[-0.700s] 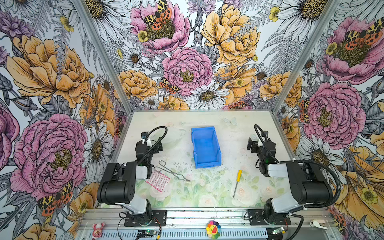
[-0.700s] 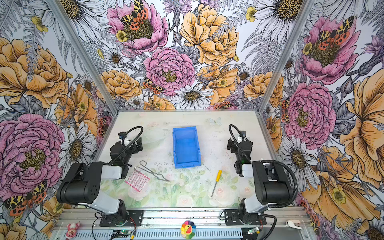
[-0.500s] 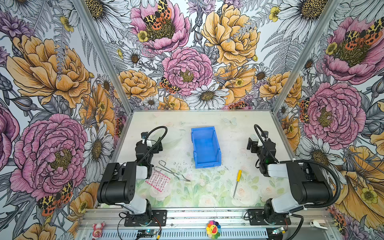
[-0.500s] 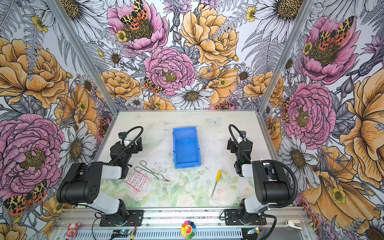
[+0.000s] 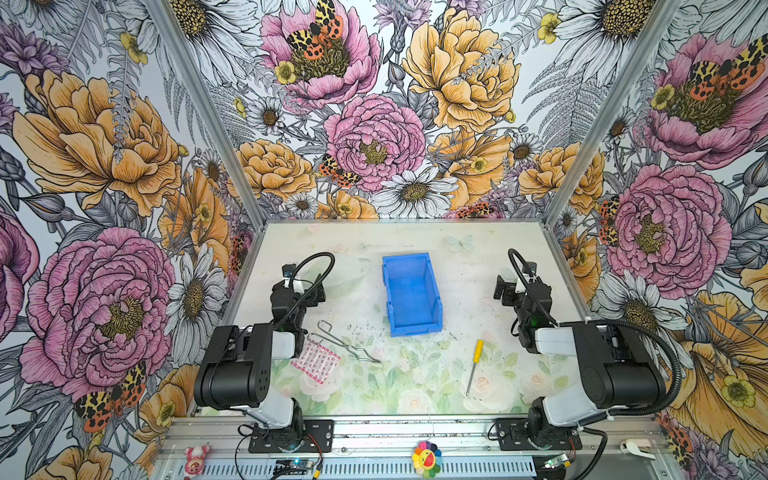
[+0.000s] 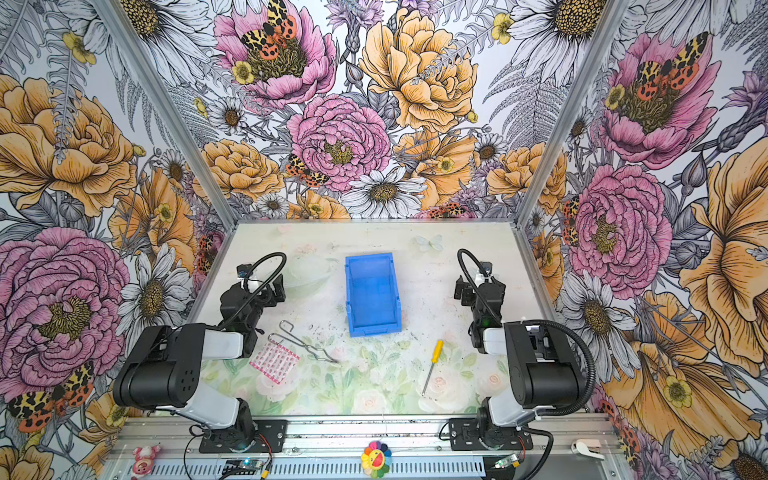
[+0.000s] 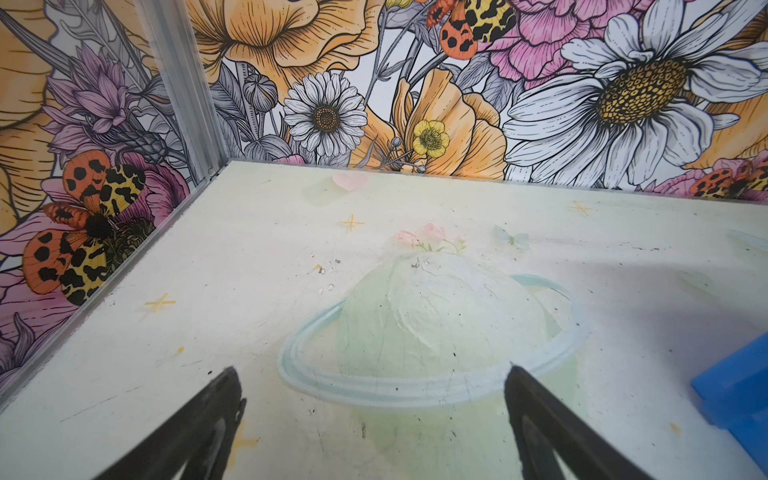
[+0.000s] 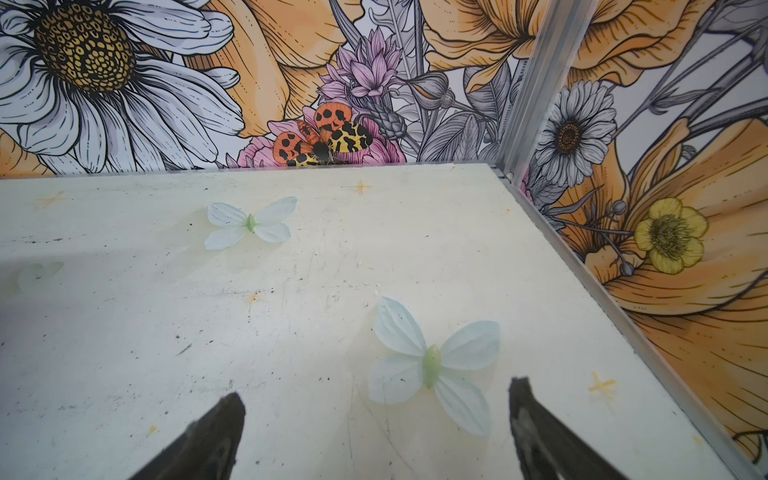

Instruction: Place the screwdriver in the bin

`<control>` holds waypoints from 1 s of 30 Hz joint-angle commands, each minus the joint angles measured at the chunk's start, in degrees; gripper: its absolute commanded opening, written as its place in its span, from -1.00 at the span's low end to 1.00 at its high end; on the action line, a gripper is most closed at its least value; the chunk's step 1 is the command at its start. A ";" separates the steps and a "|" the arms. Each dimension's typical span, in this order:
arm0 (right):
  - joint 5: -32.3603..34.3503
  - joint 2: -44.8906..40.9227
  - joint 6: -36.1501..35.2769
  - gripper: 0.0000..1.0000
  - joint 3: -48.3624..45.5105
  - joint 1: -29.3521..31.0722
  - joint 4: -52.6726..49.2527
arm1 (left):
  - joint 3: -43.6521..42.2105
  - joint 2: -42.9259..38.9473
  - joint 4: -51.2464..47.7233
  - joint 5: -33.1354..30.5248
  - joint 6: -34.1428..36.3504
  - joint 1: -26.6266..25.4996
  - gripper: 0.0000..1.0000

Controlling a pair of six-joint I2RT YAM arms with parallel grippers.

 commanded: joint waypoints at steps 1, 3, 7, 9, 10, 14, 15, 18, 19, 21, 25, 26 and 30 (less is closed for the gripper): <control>-0.38 0.10 -0.46 0.99 -0.30 -0.29 2.62 | 0.93 0.08 0.47 1.65 0.56 -0.17 0.97; -0.42 0.05 -0.43 0.99 -0.27 -0.22 2.58 | 0.90 0.11 0.49 1.61 0.51 -0.12 0.97; -0.38 0.10 -0.45 0.99 -0.25 -0.30 2.56 | 0.91 0.11 0.52 1.66 0.52 -0.19 0.97; -0.33 0.18 -0.48 0.99 -0.23 -0.23 2.52 | 0.89 0.11 0.53 1.65 0.57 -0.14 0.97; -0.46 0.22 -0.36 0.99 -0.02 -0.30 2.30 | 0.89 0.06 0.51 1.62 0.62 -0.16 0.97; -0.45 0.10 -0.40 0.99 -0.11 -0.30 2.36 | 0.89 0.12 0.49 1.75 0.51 -0.10 0.97; -0.41 0.10 -0.46 0.99 -0.22 -0.30 2.45 | 0.89 0.13 0.51 1.73 0.51 -0.02 0.97; 0.60 -1.39 -0.68 0.99 0.57 0.17 0.05 | 0.77 -0.55 0.16 1.29 0.60 -0.27 0.97; 1.15 -2.66 -0.85 0.99 1.21 0.57 -2.10 | 0.85 -1.26 -0.67 0.67 0.54 -0.35 0.97; 3.02 -5.82 -1.03 0.99 3.25 1.45 -8.97 | 1.53 -3.68 -3.98 -0.63 0.10 -0.37 0.97; 7.86 -11.48 1.84 0.99 8.25 3.20 -25.87 | 5.22 -9.19 -16.79 0.68 0.24 -0.51 0.97; 9.79 -12.62 3.89 0.99 9.74 3.80 -30.49 | 6.26 -10.50 -20.78 0.53 0.53 -0.91 0.97; 13.57 -14.88 14.45 0.99 17.20 5.30 -51.21 | 11.09 -14.95 -38.15 -5.76 0.06 -4.98 0.97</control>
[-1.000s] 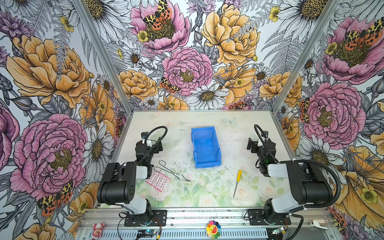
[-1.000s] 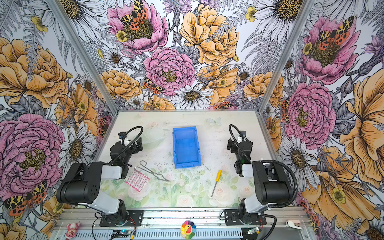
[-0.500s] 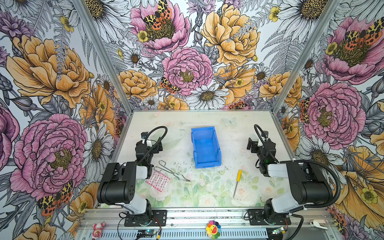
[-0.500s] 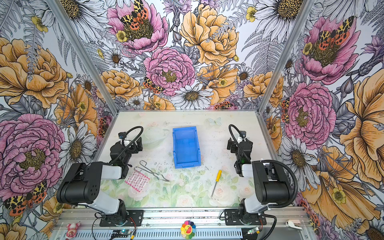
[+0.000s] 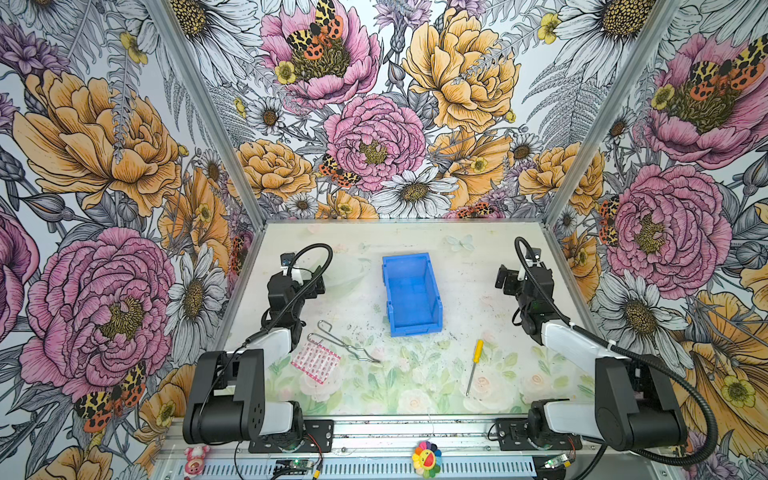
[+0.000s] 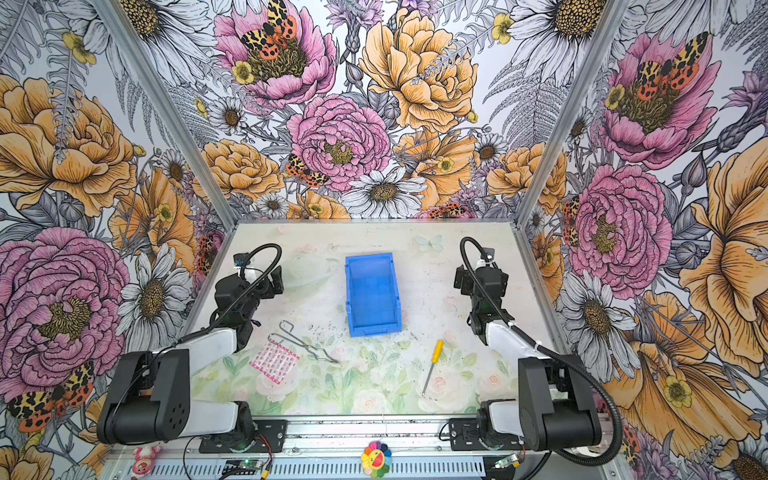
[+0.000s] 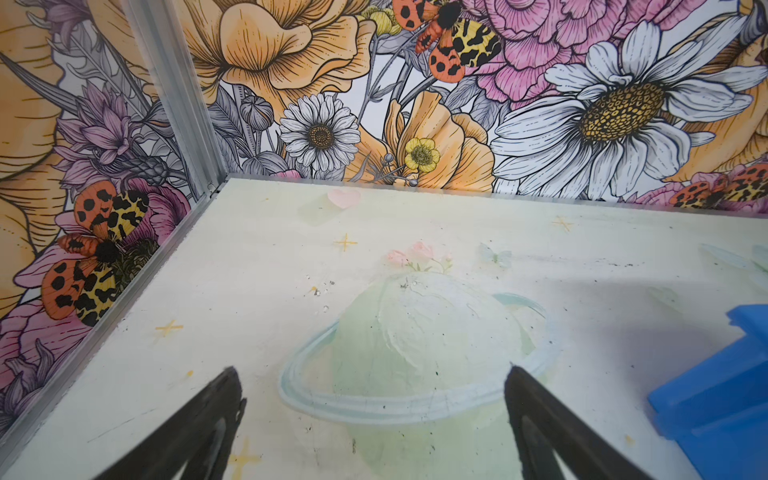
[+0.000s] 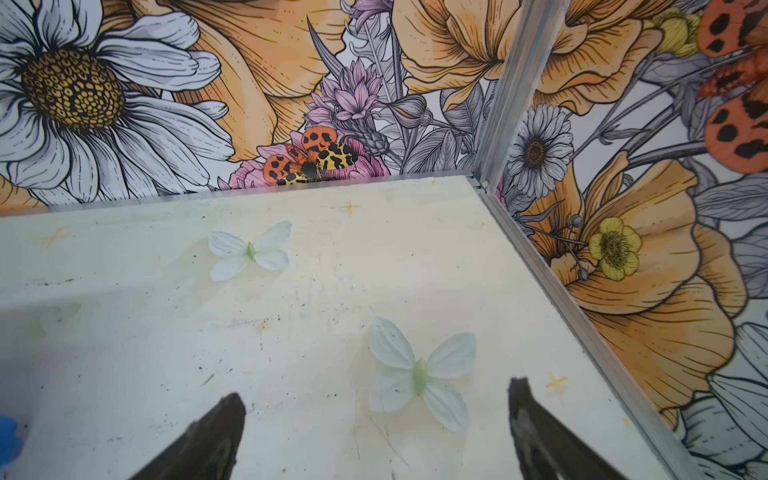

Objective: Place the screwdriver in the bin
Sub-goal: 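Move the right gripper down over the yellow screwdriver handle while the left arm rises, then close the right gripper on the yellow screwdriver handle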

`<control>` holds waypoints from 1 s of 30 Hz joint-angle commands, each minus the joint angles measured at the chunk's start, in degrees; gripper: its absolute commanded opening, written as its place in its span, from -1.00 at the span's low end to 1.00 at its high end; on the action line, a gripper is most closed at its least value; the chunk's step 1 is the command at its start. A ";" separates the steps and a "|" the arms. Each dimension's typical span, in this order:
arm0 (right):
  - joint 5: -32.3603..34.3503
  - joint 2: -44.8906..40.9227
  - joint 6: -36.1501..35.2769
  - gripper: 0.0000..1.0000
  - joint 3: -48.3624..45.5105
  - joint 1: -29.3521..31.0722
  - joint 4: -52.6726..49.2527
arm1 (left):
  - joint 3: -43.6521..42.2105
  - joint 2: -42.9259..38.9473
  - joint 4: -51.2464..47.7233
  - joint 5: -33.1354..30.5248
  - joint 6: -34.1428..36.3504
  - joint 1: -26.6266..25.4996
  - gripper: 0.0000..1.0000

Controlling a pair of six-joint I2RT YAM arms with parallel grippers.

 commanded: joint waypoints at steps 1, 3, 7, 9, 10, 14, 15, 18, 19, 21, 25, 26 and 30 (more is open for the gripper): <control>4.60 -1.40 10.68 0.99 6.22 1.18 -23.77 | 3.20 -3.38 -17.06 -5.87 -1.27 -3.40 0.97; 2.67 -1.06 14.40 0.99 9.21 2.22 -32.10 | 4.01 -5.32 -20.63 -6.81 -2.80 -5.65 0.97; -3.52 -0.92 22.44 0.99 10.29 4.80 -40.43 | 5.70 -9.37 -26.52 -5.89 -5.10 -9.40 0.97; -6.46 -0.98 25.23 0.99 9.16 7.49 -41.92 | 6.70 -11.25 -30.20 -3.74 -6.31 -10.39 0.97; -7.13 -0.86 26.22 0.99 8.85 8.63 -42.72 | 7.06 -12.18 -31.84 -2.95 -7.17 -10.82 0.97; -8.04 -0.59 29.20 0.99 7.24 15.05 -45.22 | 5.98 -16.35 -34.30 5.44 -9.79 -12.47 0.97; -7.90 -0.64 29.78 0.99 6.90 16.60 -45.75 | 5.35 -17.68 -34.30 7.64 -9.59 -13.65 0.97; -8.22 -0.10 31.71 0.99 5.74 20.77 -46.89 | 4.29 -21.35 -34.96 10.10 -8.47 -18.85 0.97; -8.49 0.18 32.37 0.99 5.33 21.74 -47.38 | 4.15 -22.21 -35.20 10.39 -8.40 -20.35 0.97; -8.95 0.80 33.67 0.99 4.27 23.32 -48.19 | 3.65 -23.77 -35.20 10.63 -8.44 -23.55 0.97; -9.93 1.16 34.31 0.98 2.74 24.32 -48.65 | 2.81 -25.37 -35.31 8.93 -8.95 -27.42 0.97; -10.30 1.54 34.52 0.96 2.47 24.69 -48.60 | 2.72 -25.73 -35.47 8.48 -9.05 -28.19 0.97; -10.05 3.32 35.82 0.80 1.74 26.88 -48.50 | 2.47 -27.08 -36.33 7.41 -9.73 -30.00 0.97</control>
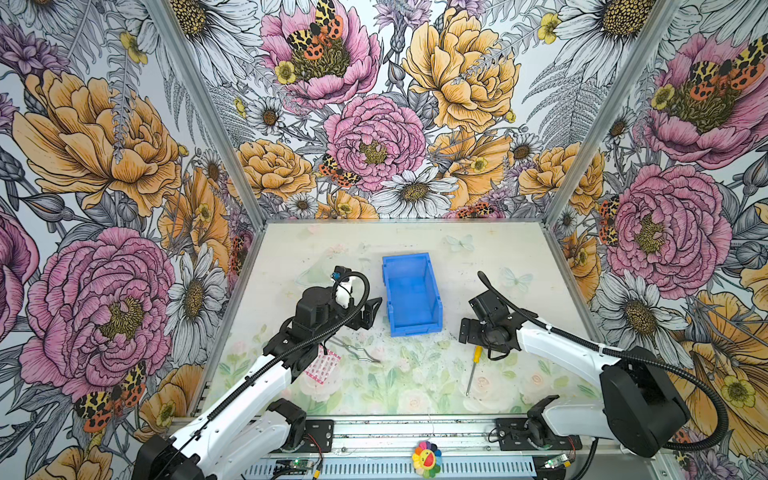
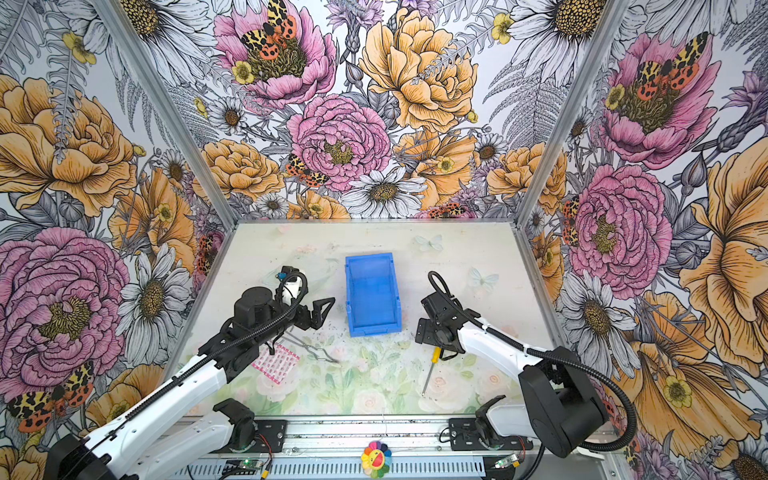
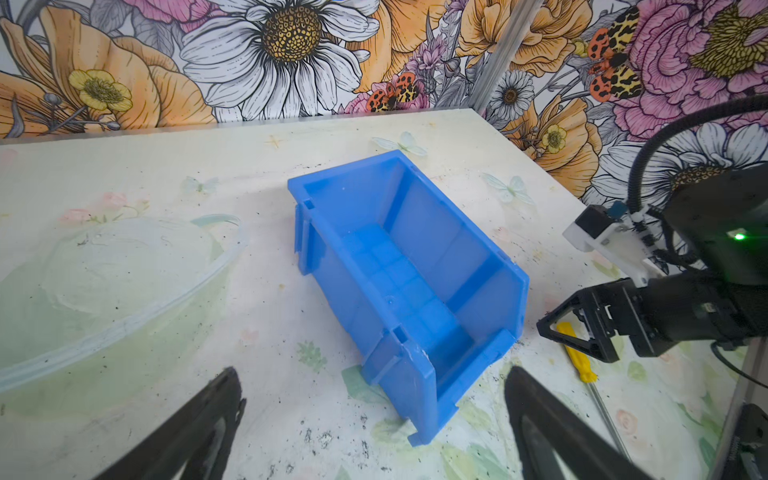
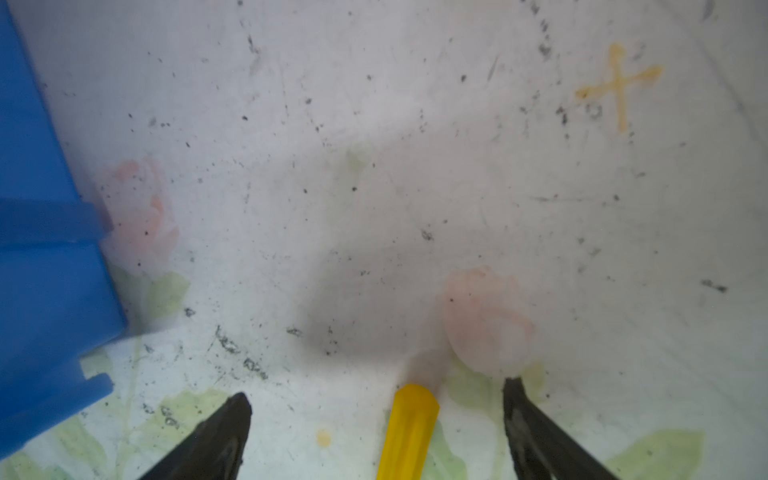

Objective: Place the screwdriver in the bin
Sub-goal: 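Close the right gripper on the yellow screwdriver handle, then lift the screwdriver with the right gripper and carry it over the blue bin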

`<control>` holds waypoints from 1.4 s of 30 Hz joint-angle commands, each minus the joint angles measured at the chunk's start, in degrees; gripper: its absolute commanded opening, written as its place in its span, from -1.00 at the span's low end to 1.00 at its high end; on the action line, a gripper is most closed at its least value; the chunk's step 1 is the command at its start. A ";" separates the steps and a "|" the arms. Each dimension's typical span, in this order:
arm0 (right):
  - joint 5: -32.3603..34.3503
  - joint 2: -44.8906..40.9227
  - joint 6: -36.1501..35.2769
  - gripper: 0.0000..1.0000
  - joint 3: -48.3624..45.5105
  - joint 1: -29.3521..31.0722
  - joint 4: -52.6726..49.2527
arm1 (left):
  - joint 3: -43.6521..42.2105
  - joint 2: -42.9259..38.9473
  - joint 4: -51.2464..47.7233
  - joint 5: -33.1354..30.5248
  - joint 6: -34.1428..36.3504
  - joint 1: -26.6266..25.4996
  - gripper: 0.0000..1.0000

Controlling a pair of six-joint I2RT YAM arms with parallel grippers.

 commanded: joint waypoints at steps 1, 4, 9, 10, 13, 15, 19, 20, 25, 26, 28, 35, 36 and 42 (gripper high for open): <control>0.12 1.41 2.24 0.72 -0.80 1.93 -0.27 | -0.82 -1.91 -1.47 -1.15 -1.08 -1.59 0.97; 1.26 3.21 2.53 0.52 -0.80 3.42 -0.26 | -0.83 -2.38 -2.12 -2.45 -0.45 -3.12 0.97; 2.08 4.82 2.58 0.14 -1.83 4.89 -0.26 | -0.65 -2.07 -2.13 -2.24 -0.36 -3.87 0.97; 2.39 4.90 2.62 0.00 -2.36 5.15 -0.19 | -0.65 -2.07 -2.06 -2.34 -0.41 -4.05 0.97; 2.99 4.31 2.99 -0.41 -3.69 5.89 -0.17 | -0.70 -2.24 -2.09 -2.70 -0.44 -4.41 0.97; 2.99 3.38 3.45 -0.54 -4.37 6.31 -0.20 | -0.70 -2.42 -2.12 -3.02 -0.36 -4.80 0.97; 3.31 0.66 3.17 -0.87 -3.32 7.61 -0.39 | -0.74 -2.68 -2.13 -3.44 -0.11 -5.15 0.97; 3.59 -0.22 2.63 -0.92 -2.39 8.14 -0.51 | -0.74 -2.69 -2.01 -3.66 -0.16 -5.13 0.97; 6.72 -3.82 -0.29 -1.00 4.93 11.55 -1.81 | -0.74 -2.69 -1.91 -4.06 0.01 -5.12 0.97; 7.59 -3.97 -1.18 -1.00 7.13 12.27 -2.35 | -0.73 -2.76 -1.87 -4.11 0.15 -5.12 0.97; 8.86 -3.73 -3.27 -1.00 11.59 13.60 -3.19 | -0.74 -2.94 -1.78 -4.08 0.15 -5.15 0.97; 11.70 2.65 -11.84 -1.00 29.24 18.87 -4.23 | -1.00 -3.91 -1.76 -4.95 0.05 -5.20 0.97; 11.66 4.25 -12.35 -1.00 31.46 19.08 -4.28 | -1.00 -4.09 -1.79 -5.03 0.03 -5.24 0.97; 11.06 15.04 -15.47 -1.00 43.43 18.75 -4.20 | -1.10 -5.35 -2.59 -6.21 -0.10 -5.82 0.97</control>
